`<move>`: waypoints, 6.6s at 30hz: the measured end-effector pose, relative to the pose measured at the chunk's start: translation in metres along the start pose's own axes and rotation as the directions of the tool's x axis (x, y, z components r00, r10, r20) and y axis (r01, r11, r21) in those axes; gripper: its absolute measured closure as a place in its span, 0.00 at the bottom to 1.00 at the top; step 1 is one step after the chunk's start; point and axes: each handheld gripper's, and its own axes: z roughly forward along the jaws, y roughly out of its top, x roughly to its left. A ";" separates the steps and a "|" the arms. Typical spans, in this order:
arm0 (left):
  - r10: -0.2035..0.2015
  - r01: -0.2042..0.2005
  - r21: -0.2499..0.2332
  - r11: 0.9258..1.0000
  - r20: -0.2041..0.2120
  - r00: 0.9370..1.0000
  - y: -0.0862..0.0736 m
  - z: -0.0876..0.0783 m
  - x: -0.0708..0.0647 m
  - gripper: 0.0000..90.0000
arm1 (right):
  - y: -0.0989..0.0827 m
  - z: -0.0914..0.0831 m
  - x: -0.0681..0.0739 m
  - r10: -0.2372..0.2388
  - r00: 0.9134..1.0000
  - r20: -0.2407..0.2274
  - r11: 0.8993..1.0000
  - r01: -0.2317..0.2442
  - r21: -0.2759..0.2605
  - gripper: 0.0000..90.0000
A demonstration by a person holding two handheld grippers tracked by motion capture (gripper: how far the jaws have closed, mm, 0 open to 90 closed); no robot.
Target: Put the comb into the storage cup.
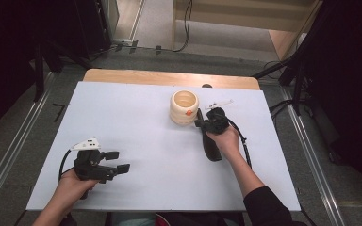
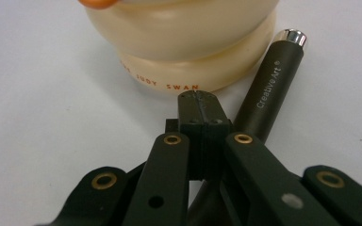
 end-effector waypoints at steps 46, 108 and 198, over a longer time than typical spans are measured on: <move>0.005 -0.005 0.007 1.000 0.001 1.000 0.000 0.000 0.000 0.23 | -0.007 -0.006 -0.042 0.091 0.992 0.091 0.995 -0.094 0.025 0.98; 0.007 -0.007 0.002 1.000 -0.004 1.000 0.000 0.000 -0.001 0.23 | -0.050 -0.053 -0.049 0.080 0.993 0.089 0.992 -0.087 0.086 0.98; 0.023 -0.023 0.014 1.000 0.002 1.000 0.002 0.003 -0.002 0.23 | -0.103 -0.135 0.036 -0.085 0.978 -0.191 0.973 0.041 -0.227 0.25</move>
